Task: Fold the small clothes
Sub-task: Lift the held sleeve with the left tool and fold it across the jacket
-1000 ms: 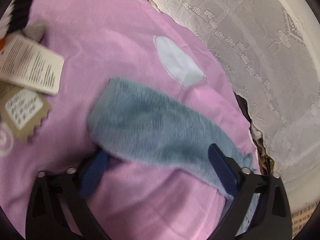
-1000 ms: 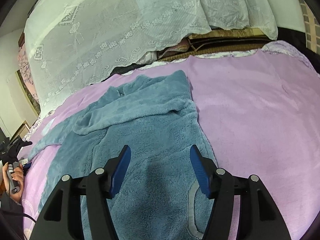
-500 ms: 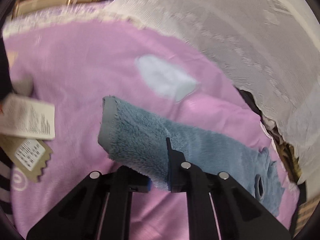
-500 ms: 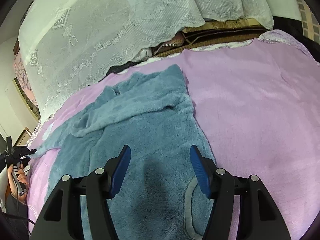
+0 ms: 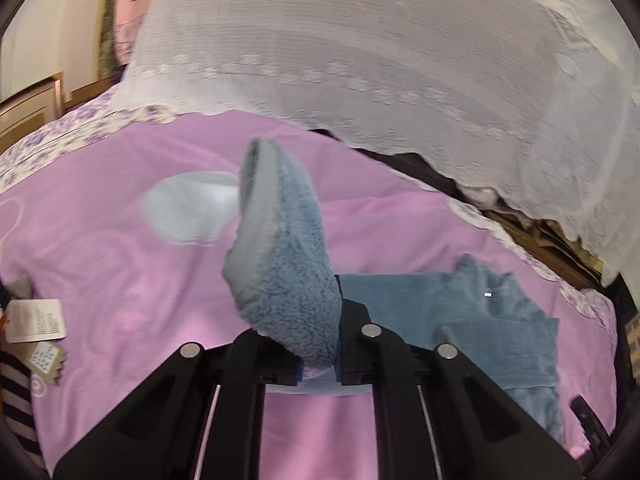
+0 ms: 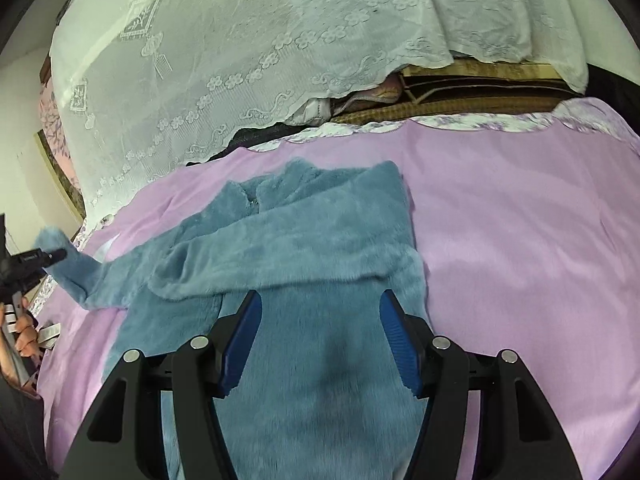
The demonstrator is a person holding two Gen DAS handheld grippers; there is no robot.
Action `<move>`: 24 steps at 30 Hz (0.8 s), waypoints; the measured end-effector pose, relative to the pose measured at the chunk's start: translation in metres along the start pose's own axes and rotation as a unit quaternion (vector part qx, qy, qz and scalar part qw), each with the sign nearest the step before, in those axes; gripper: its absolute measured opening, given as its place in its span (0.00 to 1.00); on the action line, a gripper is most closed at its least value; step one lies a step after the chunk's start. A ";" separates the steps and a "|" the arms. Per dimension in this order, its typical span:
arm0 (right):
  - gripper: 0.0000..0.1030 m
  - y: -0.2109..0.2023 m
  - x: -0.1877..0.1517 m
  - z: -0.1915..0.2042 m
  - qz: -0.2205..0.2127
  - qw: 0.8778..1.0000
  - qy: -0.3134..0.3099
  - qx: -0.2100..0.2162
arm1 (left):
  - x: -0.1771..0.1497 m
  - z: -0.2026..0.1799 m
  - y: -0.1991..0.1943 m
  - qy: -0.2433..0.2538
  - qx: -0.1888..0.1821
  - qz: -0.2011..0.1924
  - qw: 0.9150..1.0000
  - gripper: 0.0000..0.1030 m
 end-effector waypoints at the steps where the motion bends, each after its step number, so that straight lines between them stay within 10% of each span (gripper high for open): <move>1: 0.60 0.006 0.004 0.002 0.005 1.000 -0.001 0.003 | 0.001 -0.012 0.000 0.008 -0.006 0.001 1.000 0.09; 12: 0.60 0.060 0.013 -0.031 0.067 0.994 0.061 0.059 | -0.005 -0.125 0.001 0.085 -0.042 0.006 0.995 0.09; 24: 0.60 0.010 0.052 -0.079 -0.006 0.984 0.142 0.105 | -0.037 -0.244 0.028 0.137 -0.069 0.026 0.988 0.08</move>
Point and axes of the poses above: each gripper's, at about its wrist camera, not at the fingertips, and y roughly the way its jaws point, z to its left, x to its top, the point moved 2 cm from there along y, roughly the way its jaws point, and after that the axes turned 2 degrees about -y, right-handed, at the moved point
